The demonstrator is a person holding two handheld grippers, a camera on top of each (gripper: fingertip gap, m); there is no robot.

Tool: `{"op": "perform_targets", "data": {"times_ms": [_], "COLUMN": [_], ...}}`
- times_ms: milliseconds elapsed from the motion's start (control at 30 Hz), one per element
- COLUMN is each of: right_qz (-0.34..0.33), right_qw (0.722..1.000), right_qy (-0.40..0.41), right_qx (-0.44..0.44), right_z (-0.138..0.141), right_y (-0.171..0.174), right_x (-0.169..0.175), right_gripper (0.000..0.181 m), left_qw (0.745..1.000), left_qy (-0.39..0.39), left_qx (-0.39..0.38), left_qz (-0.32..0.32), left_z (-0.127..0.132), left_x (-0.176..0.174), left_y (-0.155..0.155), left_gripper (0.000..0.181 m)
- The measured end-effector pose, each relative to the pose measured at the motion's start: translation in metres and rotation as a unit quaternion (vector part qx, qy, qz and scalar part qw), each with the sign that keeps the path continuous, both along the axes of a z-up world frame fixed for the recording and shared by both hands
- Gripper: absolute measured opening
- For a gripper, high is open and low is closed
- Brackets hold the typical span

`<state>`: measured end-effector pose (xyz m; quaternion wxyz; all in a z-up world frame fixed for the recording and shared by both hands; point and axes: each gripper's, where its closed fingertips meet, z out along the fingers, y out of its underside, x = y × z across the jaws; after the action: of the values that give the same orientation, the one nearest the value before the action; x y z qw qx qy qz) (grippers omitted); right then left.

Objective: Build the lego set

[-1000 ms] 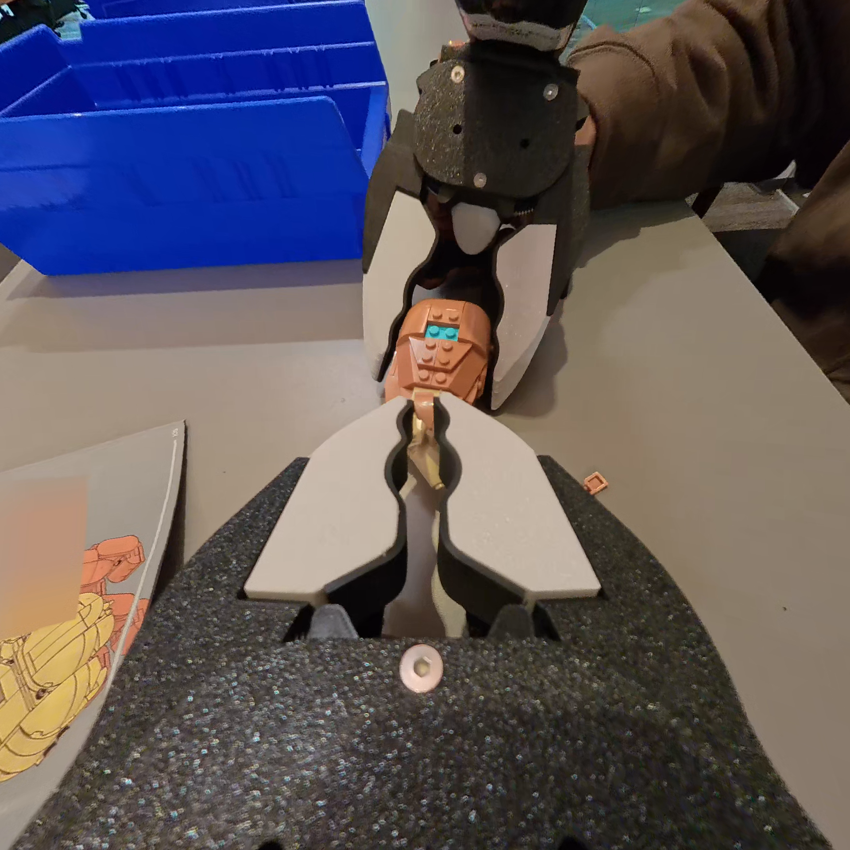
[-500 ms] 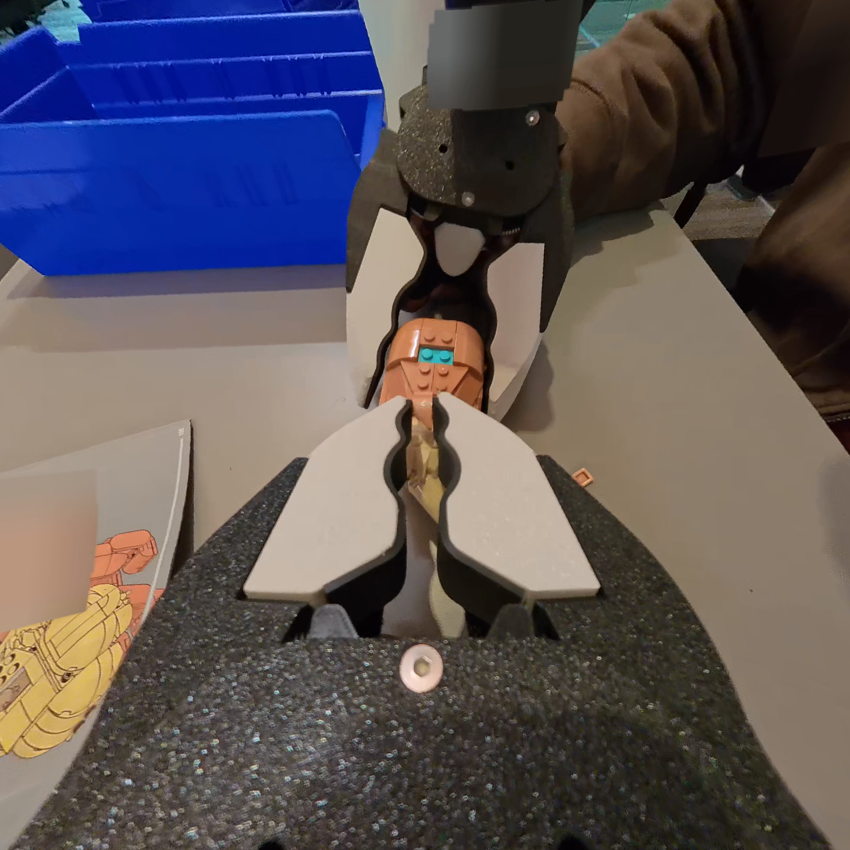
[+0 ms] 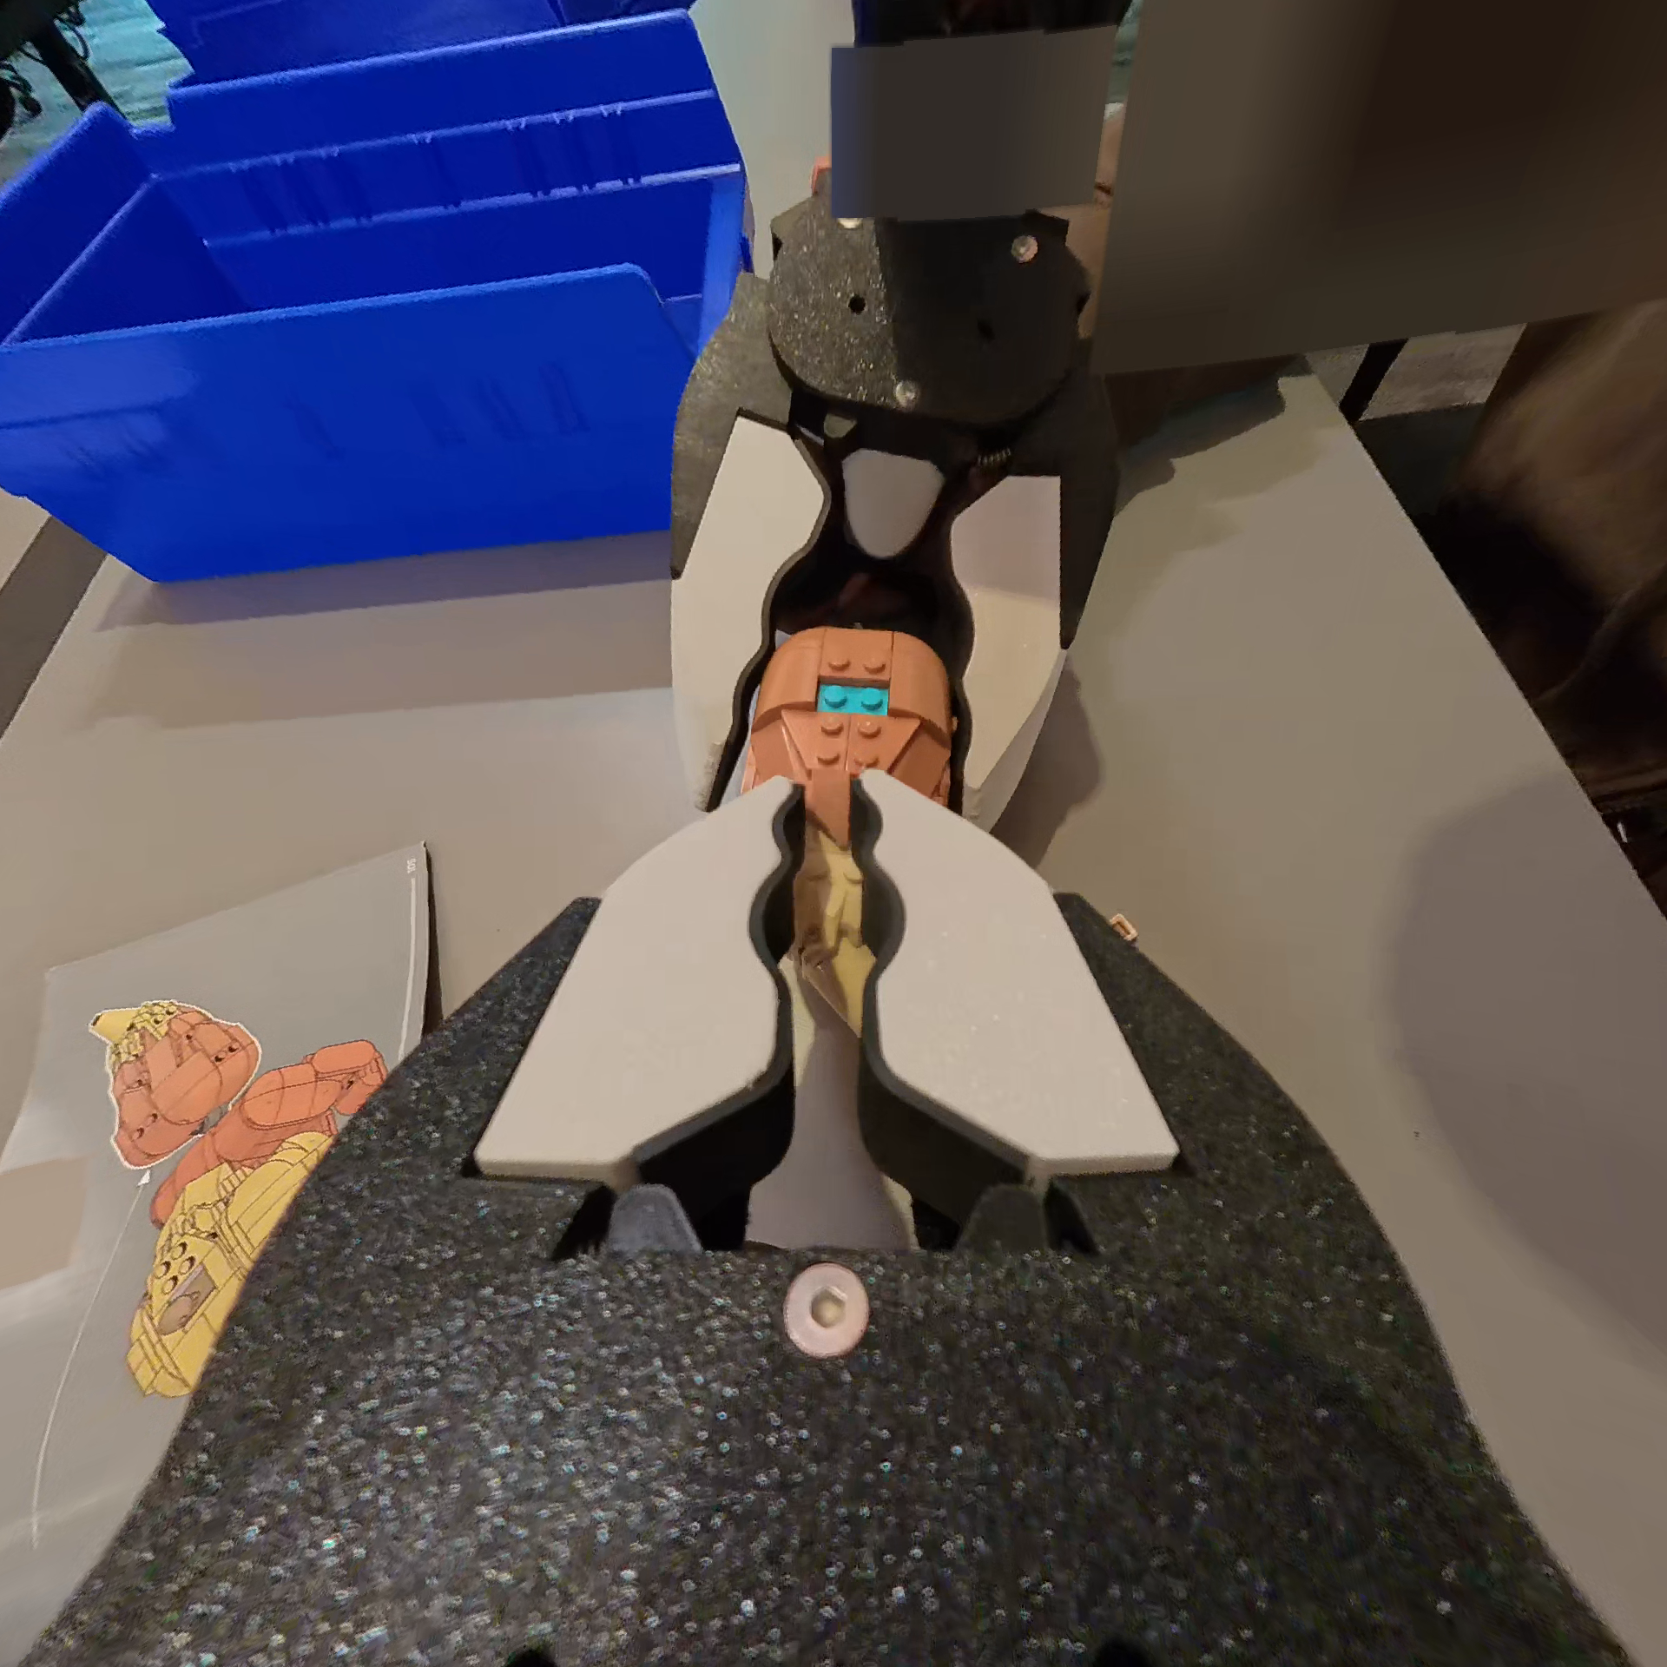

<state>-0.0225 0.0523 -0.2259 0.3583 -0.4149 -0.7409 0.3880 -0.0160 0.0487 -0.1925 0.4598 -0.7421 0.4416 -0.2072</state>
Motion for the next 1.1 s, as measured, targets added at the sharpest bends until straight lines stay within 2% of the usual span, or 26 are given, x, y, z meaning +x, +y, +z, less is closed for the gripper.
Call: {"op": "perform_targets", "data": {"times_ms": [733, 1100], "right_qz": [0.013, 0.018], "right_qw": [0.999, 0.999], "right_qy": [0.034, 0.035], "right_qx": [-0.007, -0.004], "right_z": [0.009, 0.009], "right_y": [-0.006, -0.008], "right_x": [0.002, 0.001], "right_gripper": [0.061, 0.061], "left_qw": [1.0, 1.0], "left_qy": [-0.027, -0.004], "left_qx": [-0.007, -0.018], "left_qz": [-0.003, -0.013], "left_z": [0.009, 0.001], "left_x": [-0.001, -0.001], "left_y": [-0.003, -0.007], "left_gripper": [0.014, 0.005]}}
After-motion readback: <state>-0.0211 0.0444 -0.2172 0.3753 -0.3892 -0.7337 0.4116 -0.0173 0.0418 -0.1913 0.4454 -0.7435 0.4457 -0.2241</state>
